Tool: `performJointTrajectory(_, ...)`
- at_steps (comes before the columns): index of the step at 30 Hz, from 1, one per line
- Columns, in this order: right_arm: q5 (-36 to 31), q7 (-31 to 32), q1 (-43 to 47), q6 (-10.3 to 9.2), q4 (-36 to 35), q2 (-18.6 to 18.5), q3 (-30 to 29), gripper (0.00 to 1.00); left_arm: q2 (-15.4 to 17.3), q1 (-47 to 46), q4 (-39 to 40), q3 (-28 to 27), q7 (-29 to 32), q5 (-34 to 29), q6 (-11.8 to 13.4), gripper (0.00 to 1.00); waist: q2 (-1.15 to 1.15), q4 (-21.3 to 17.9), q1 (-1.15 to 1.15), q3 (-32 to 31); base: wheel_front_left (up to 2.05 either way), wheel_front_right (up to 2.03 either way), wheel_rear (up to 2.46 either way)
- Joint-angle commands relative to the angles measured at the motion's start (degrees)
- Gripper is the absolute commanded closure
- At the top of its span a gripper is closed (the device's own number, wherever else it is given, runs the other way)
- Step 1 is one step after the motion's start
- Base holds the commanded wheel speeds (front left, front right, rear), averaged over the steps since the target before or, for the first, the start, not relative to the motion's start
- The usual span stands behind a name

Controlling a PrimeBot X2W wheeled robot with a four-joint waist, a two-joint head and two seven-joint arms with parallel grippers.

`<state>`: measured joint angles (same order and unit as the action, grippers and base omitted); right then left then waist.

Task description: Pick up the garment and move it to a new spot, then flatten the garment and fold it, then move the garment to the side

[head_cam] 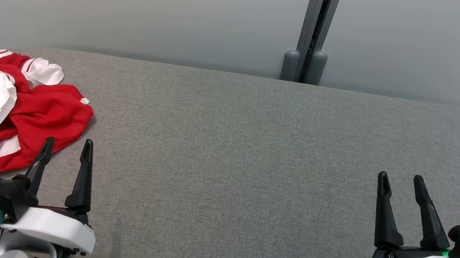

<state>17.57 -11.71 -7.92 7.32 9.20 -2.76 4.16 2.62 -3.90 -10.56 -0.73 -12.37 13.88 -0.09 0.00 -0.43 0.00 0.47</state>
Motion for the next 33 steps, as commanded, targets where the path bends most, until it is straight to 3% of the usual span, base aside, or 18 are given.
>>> performJointTrajectory(1, -1.2, -0.7, -0.1, 0.24, -0.3, -0.5, -0.2, 0.00, 0.3, -0.1, 0.3, 0.1, -0.4, -1.2, 0.3, 0.00, 0.00, 0.0, 0.00, 0.0, 0.00, 0.00, 0.00)
performJointTrajectory(20, -10.4, -2.9, 0.7, 0.27, -0.1, -0.3, -2.3, 0.00, 0.4, 0.0, 0.1, 1.0, -2.3, -9.0, 0.7, 0.00, 0.00, 0.0, 0.00, 0.3, 0.00, 0.00, 0.00)
performJointTrajectory(33, -11.5, -3.6, 1.0, 0.23, 0.4, -0.3, -2.3, 0.00, 0.4, -0.2, -0.6, 1.1, -2.9, -11.1, 0.8, 0.00, 0.00, 0.1, 0.00, 0.2, 0.00, 0.00, 0.00)
